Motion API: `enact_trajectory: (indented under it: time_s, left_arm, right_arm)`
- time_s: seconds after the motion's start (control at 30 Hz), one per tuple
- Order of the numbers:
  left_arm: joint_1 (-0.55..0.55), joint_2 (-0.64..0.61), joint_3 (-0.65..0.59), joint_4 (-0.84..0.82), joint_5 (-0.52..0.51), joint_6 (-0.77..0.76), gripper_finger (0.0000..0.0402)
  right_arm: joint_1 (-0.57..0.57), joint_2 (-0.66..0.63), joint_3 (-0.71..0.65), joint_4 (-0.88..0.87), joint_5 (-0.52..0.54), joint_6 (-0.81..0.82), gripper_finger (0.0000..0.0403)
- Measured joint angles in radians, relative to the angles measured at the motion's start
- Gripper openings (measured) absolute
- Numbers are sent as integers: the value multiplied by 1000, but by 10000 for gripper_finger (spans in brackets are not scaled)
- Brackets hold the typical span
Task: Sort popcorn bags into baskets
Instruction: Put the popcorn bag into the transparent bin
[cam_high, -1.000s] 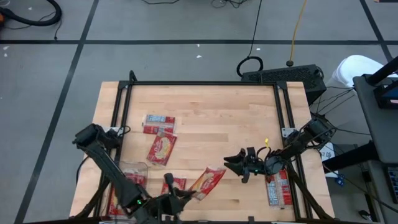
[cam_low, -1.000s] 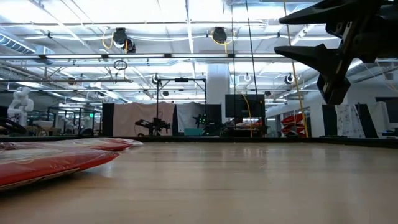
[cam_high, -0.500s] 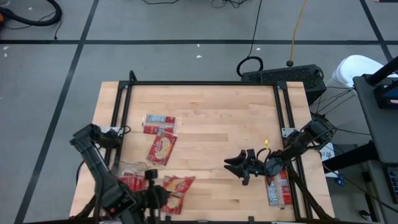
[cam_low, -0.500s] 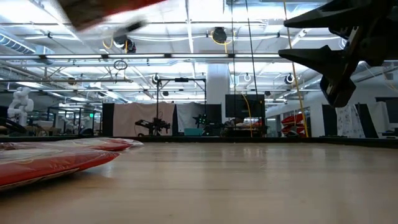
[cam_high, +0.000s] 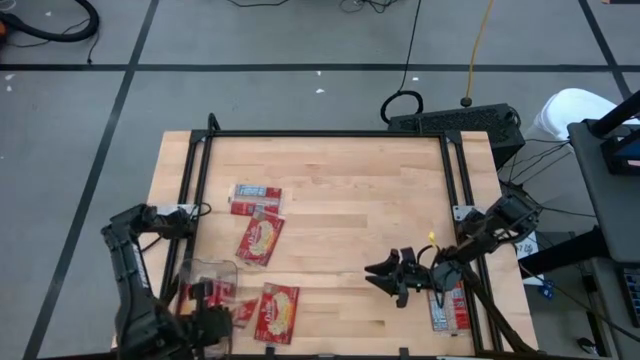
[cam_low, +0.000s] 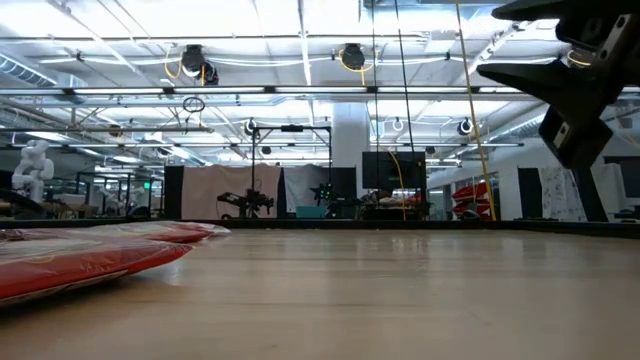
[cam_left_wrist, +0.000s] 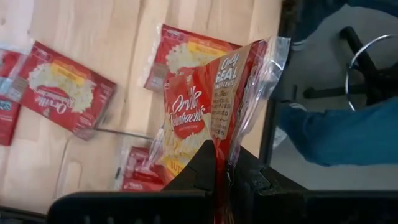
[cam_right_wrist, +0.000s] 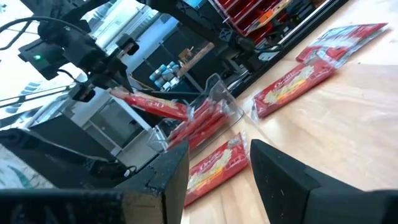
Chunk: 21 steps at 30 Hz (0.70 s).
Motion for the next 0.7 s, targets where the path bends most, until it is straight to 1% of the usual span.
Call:
enact_trajectory:
  time_s: [0.1, 0.33, 0.47, 0.53, 0.7]
  left_arm:
    - [-22, -1, 0, 0, 17, -20, 19]
    - [-74, -39, -3, 0, 21, -35, 19]
    - [-105, -74, -3, -1, -21, -43, 19]
    - [-117, -86, -3, -2, -25, -38, 19]
    - [-145, -113, -5, -1, 22, -32, 19]
  right_arm:
    - [12, 0, 20, -17, 9, -2, 164]
    - [34, 0, 75, -130, 8, 1, 164]
    - [35, 0, 92, -177, 8, 1, 164]
    - [35, 0, 91, -179, 8, 1, 164]
    - [35, 0, 91, -186, 8, -1, 164]
